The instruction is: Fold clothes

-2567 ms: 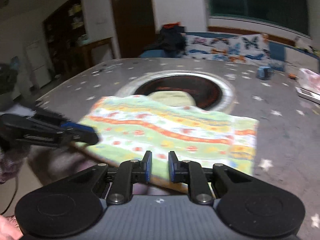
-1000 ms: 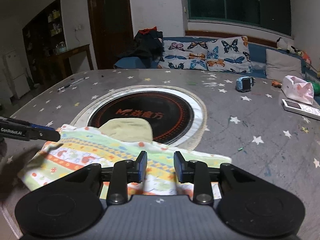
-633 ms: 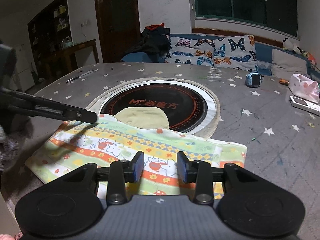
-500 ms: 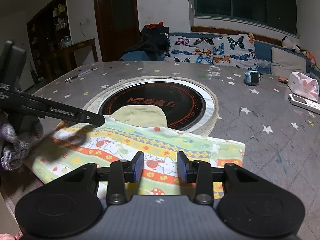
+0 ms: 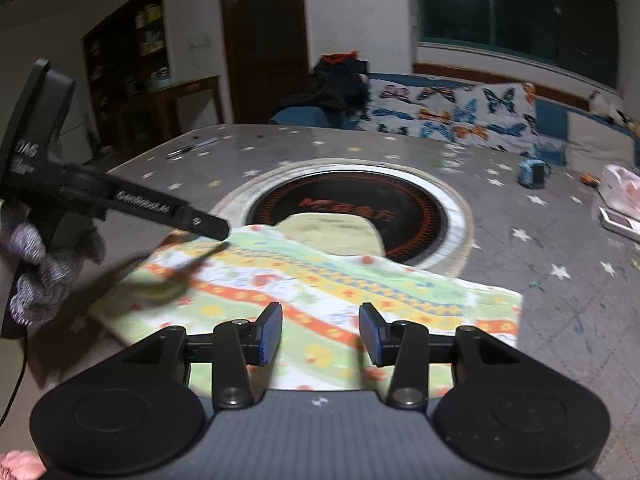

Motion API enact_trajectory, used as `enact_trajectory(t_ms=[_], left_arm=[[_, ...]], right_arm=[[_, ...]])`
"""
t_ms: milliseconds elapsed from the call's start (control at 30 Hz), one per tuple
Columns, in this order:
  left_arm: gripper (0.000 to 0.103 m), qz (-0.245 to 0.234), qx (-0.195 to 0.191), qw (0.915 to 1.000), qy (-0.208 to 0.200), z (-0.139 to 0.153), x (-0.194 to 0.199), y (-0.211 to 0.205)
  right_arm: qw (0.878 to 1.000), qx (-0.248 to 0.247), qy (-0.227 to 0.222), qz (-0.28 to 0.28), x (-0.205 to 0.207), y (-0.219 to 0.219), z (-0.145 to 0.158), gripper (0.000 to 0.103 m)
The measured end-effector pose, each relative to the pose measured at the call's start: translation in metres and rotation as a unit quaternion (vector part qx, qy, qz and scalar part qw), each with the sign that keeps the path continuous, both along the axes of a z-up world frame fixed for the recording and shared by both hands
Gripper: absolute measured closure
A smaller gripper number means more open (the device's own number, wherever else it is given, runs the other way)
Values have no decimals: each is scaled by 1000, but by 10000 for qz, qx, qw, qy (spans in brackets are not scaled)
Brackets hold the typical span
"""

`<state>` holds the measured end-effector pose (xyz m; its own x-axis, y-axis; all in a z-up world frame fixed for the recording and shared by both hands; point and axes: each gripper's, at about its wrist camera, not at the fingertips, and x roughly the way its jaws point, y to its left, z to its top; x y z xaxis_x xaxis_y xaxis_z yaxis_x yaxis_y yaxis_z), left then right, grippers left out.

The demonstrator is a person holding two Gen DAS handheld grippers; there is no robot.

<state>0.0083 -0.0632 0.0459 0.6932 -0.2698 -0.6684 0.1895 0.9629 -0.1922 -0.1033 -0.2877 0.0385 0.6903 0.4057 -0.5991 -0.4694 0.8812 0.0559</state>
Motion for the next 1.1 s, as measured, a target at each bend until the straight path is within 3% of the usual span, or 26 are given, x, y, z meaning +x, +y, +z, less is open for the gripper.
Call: enact_trajectory(t_ms=[400, 600, 767, 1033, 1100], left_arm=[[28, 626, -226, 9977, 120, -1, -28, 42], [16, 1014, -417, 9937, 217, -3, -39, 67], [15, 1209, -657, 9900, 307, -6, -46, 81], [15, 1326, -1634, 9758, 597, -15, -52, 97], [15, 1361, -1878, 9706, 648, -16, -53, 100]], right_arm=[[9938, -484, -107, 995, -29, 58, -5, 44], [9857, -766, -175, 1492, -36, 90, -9, 44], [9737, -1138, -422, 1928, -44, 119, -14, 43], [9533, -1675, -830, 2370, -53, 154, -22, 47], [9499, -1792, -915, 2390, -54, 159, -24, 59]])
